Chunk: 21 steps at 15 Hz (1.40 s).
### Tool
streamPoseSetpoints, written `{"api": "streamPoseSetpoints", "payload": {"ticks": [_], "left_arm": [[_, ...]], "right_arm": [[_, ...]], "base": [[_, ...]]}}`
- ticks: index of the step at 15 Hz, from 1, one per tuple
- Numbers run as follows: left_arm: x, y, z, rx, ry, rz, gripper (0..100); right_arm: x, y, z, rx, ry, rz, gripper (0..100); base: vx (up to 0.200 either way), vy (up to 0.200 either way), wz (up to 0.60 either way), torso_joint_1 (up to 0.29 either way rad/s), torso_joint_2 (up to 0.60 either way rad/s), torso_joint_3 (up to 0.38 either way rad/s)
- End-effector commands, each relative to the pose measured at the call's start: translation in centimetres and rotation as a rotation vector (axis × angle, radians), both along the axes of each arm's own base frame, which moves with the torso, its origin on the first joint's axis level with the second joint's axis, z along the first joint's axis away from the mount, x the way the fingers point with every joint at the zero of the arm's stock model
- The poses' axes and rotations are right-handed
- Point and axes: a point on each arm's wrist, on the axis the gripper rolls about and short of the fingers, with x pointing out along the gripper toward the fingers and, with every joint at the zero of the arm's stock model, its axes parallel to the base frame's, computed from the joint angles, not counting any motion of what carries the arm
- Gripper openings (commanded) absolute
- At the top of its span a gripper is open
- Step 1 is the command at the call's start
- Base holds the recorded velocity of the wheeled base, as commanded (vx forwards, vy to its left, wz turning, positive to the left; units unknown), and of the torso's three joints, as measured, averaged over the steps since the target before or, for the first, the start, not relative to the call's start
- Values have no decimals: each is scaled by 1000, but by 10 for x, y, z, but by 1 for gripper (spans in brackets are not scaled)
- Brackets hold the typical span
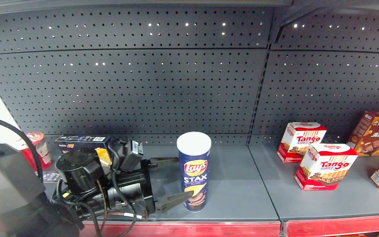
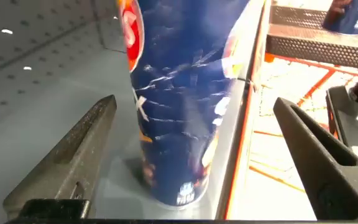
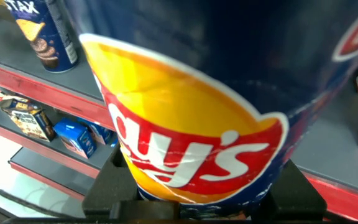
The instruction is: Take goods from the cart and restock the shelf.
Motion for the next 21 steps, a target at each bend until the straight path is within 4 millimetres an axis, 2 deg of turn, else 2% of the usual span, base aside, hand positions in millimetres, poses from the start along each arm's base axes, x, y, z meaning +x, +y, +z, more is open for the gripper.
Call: {"api": "streamPoseSetpoints", "payload": {"ticks": [1, 9, 13, 16, 17, 21], "left_arm": [[-14, 11, 17, -18, -40, 20, 100], [-47, 40, 55, -62, -163, 93, 100], [-65, 61, 73, -87, -235, 169, 100], [-95, 82, 71, -87, -231, 290, 100], [-111, 87, 68, -93, -232, 363, 100], [-137, 96, 82, -159, -298, 540, 100]], "right_arm": [[-2, 0, -1, 3, -6, 0, 0], [-4, -1, 0, 8, -26, -4, 0], [-5, -2, 2, 25, -37, -10, 0], [-12, -4, 1, 34, -68, -12, 0], [-15, -4, -1, 36, -76, -12, 0], [-19, -6, -7, 40, -90, -10, 0]], "base": [[0, 0, 0, 0, 0, 0], [0, 0, 0, 0, 0, 0], [0, 0, 0, 0, 0, 0], [0, 0, 0, 0, 0, 0], [0, 0, 0, 0, 0, 0], [0, 0, 0, 0, 0, 0]]}}
